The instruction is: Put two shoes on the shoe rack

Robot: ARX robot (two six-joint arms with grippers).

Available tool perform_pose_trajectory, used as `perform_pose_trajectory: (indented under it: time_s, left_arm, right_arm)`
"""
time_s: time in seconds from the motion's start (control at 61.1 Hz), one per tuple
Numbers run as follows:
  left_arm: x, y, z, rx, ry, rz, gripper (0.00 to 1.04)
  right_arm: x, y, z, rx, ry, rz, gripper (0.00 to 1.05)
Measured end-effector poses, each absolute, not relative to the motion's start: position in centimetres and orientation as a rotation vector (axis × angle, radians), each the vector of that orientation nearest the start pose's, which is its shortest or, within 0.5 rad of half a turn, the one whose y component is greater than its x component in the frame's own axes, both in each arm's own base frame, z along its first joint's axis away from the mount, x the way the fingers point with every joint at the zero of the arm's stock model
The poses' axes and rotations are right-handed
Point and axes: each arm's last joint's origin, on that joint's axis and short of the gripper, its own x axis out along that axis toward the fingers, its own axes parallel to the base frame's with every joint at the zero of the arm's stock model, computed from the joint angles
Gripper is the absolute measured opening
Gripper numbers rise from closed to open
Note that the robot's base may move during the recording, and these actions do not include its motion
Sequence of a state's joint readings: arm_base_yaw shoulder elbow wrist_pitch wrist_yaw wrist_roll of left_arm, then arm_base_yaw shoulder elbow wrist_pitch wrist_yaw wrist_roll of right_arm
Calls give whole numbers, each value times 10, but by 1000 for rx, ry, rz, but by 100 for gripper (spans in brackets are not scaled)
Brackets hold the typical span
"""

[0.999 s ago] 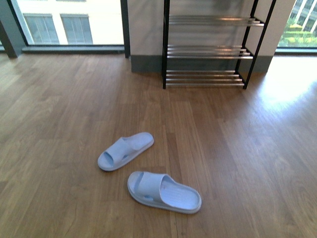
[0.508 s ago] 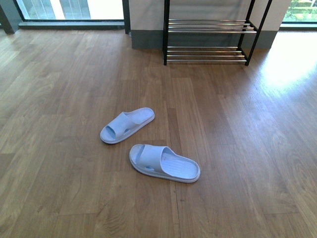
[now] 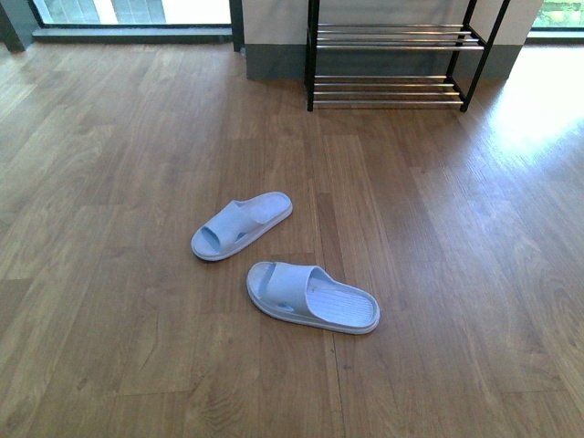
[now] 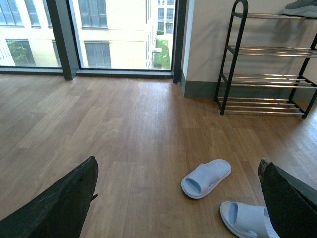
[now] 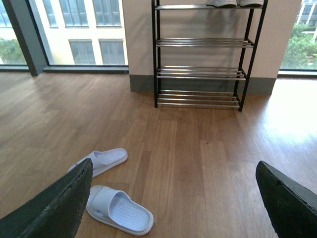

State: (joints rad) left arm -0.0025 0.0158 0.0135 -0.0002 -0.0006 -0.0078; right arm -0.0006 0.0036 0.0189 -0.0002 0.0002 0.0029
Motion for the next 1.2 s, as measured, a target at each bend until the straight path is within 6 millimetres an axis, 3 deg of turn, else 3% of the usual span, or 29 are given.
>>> perform_pose_trajectory:
  time_s: [1.195]
  left_arm:
    - [98,0,167,-8,2,-2,95]
  right_arm:
    - [97,0,170,3,-15,-1,95]
